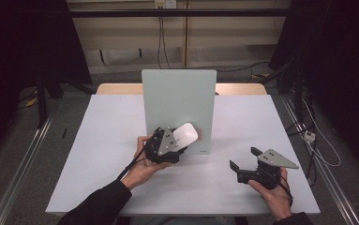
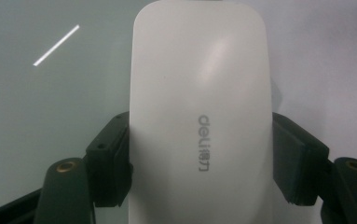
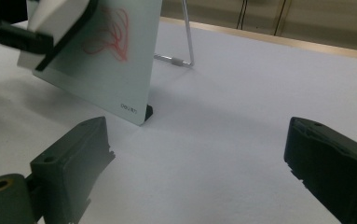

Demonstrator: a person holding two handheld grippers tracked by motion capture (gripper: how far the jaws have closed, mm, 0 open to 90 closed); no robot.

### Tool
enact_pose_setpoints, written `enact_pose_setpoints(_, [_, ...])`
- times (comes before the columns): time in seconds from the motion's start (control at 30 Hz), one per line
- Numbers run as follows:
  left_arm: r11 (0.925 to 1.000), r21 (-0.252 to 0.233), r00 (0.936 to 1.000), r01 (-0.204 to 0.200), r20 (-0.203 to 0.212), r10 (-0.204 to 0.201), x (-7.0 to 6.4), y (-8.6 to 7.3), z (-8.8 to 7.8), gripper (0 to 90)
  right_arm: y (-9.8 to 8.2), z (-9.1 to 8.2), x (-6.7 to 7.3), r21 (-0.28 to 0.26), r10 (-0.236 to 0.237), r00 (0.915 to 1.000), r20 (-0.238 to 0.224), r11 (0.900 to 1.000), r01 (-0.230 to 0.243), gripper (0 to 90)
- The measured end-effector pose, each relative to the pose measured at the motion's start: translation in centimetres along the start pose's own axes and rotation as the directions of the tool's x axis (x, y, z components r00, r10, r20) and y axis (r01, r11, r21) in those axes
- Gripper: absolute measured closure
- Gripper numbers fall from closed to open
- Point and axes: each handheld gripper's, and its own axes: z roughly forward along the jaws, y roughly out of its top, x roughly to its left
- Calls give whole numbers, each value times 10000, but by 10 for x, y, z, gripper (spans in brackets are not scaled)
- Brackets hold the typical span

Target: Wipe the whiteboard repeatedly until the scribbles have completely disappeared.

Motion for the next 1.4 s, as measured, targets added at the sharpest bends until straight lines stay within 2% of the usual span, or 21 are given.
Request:
enact_pose_setpoints(0.07, [9999,-25,9997,-115,-222,115,6,5,-4,308,0,0,0,-5,10,10000,1,10000,-10,62])
enact_pose_setpoints(0.2, [9997,-226,9995,47,-306,-54,13,8,-7,308,0,0,0,1,1,10000,-4,10000,-1,62])
enact_pose_setpoints(0.37, [9997,-199,9994,-139,-331,133,7,7,-2,308,0,0,0,2,10,10000,-4,10000,-10,63])
enact_pose_setpoints(0.53, [9992,44,9993,-386,-26,386,-7,5,8,308,0,0,0,0,2,10000,-1,10000,-2,63])
enact_pose_setpoints(0.57, [9985,80,9986,-534,1,534,-10,5,10,308,0,0,0,1,3,10000,-5,10000,-3,63])
enact_pose_setpoints(0.73, [9971,297,9971,-695,346,685,-23,0,19,307,0,0,0,6,9,10000,3,10000,-9,63])
enact_pose_setpoints(0.97, [9928,653,9919,-1004,845,947,-31,-4,26,307,0,0,0,-9,-3,10000,-16,10000,3,62])
enact_pose_setpoints(1.07, [9903,740,9899,-1173,887,1106,-35,-5,28,307,0,0,0,-6,2,10000,-23,10000,-2,63])
enact_pose_setpoints(1.27, [9921,638,9910,-1082,865,1025,-31,-4,26,308,0,0,0,-12,0,10000,-10,10000,0,62])
enact_pose_setpoints(1.4, [9972,316,9961,-679,580,660,-18,2,18,308,0,0,0,-18,-3,10000,-17,10000,3,62])
